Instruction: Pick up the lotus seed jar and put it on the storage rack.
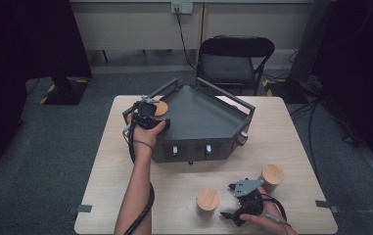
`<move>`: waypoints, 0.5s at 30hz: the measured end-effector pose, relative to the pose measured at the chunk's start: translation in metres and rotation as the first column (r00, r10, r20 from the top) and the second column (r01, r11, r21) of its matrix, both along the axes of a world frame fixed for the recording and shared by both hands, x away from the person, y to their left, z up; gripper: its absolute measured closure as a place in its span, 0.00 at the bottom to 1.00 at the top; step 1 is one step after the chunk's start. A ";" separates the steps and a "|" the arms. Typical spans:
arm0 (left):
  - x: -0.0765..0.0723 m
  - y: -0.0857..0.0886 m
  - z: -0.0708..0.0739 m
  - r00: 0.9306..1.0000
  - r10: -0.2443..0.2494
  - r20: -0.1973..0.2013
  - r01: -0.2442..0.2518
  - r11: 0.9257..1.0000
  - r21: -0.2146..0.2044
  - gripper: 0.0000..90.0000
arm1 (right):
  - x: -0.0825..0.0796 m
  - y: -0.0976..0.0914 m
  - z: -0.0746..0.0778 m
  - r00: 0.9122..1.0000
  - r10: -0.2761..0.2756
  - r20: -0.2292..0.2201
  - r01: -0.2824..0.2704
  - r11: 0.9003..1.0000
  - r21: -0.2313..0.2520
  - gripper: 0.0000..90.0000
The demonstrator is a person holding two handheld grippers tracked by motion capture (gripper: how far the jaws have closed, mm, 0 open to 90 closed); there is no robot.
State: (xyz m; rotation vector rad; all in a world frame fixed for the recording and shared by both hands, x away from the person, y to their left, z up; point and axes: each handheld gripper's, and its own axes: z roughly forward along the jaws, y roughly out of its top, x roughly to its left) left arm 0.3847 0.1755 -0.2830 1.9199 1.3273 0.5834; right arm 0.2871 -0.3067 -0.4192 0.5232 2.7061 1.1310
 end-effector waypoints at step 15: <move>-0.013 0.003 0.007 1.000 0.019 0.011 -0.019 1.000 -0.025 0.07 | 0.000 0.000 0.000 1.000 0.000 0.000 0.000 1.000 0.000 0.00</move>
